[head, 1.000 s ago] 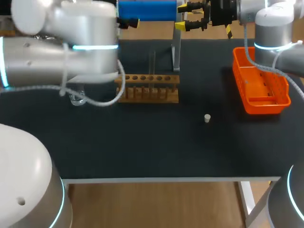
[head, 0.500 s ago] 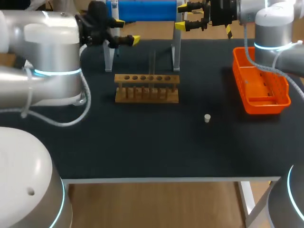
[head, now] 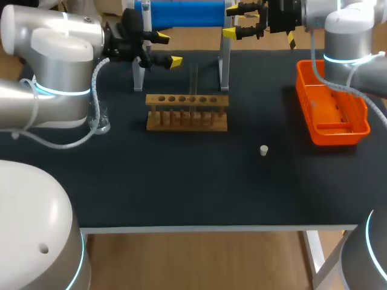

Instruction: Invert the test tube, pick up the pipette, mount the tip to pipette, aspirate from beaker and dispense into the tube, eject the tip, return the pipette, and cap with the stopper.

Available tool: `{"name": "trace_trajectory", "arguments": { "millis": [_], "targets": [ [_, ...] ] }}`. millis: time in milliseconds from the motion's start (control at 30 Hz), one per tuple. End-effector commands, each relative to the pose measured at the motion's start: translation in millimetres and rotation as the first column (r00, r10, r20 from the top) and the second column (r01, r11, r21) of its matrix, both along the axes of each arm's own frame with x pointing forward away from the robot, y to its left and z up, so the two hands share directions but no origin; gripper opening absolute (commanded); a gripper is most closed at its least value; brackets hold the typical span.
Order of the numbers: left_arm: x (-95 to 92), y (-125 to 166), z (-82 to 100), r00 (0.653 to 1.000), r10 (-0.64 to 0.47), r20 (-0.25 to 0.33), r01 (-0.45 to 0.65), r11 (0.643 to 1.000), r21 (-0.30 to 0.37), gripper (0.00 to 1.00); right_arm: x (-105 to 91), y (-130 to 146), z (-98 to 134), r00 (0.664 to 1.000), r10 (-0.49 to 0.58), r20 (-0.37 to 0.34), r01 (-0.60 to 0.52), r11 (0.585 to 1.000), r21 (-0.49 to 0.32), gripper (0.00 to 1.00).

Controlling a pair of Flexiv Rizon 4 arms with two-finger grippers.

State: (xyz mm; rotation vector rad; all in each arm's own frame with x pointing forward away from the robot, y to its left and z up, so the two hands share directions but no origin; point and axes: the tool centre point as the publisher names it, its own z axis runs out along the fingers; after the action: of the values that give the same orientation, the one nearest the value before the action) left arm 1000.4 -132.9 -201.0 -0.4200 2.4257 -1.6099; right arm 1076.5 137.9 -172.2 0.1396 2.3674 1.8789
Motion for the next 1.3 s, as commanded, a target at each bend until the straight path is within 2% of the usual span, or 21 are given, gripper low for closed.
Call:
{"name": "trace_trajectory", "arguments": {
  "millis": [33, 300, 467, 667, 833, 1300],
  "targets": [
    [11.0, -8.0, -6.9, 0.987, -0.139, -0.078, 0.142, 0.989, 0.039, 1.0, 0.3, -0.7, 1.1, 1.0, 0.002, -0.002, -0.002, 1.0, -0.004, 1.0],
    [16.7, -18.4, -17.5, 0.984, -0.161, -0.079, 0.166, 0.984, 0.062, 1.0, 0.3, -0.7, 1.1, 1.0, 0.002, -0.002, -0.002, 1.0, -0.004, 1.0],
    [9.4, -27.7, -27.7, 0.984, -0.16, -0.081, 0.166, 0.983, 0.083, 1.0, 0.3, -0.7, 1.1, 1.0, 0.002, -0.002, -0.002, 1.0, -0.004, 1.0],
    [1.6, -30.9, -39.6, 0.993, -0.098, -0.07, 0.104, 0.99, 0.091, 1.0, 0.3, -0.7, 1.1, 1.0, 0.002, -0.002, -0.002, 1.0, -0.004, 1.0],
    [-1.2, -29.6, -45.0, 0.998, -0.038, -0.047, 0.042, 0.995, 0.088, 1.0, 0.3, -0.7, 1.1, 1.0, 0.002, -0.002, -0.002, 1.0, -0.004, 1.0],
    [-5.6, -38.0, -51.0, 0.998, -0.039, -0.04, 0.043, 0.994, 0.102, 1.0, 0.3, -0.7, 1.1, 1.0, 0.002, -0.002, -0.002, 1.0, -0.004, 1.0]
  ]
}}
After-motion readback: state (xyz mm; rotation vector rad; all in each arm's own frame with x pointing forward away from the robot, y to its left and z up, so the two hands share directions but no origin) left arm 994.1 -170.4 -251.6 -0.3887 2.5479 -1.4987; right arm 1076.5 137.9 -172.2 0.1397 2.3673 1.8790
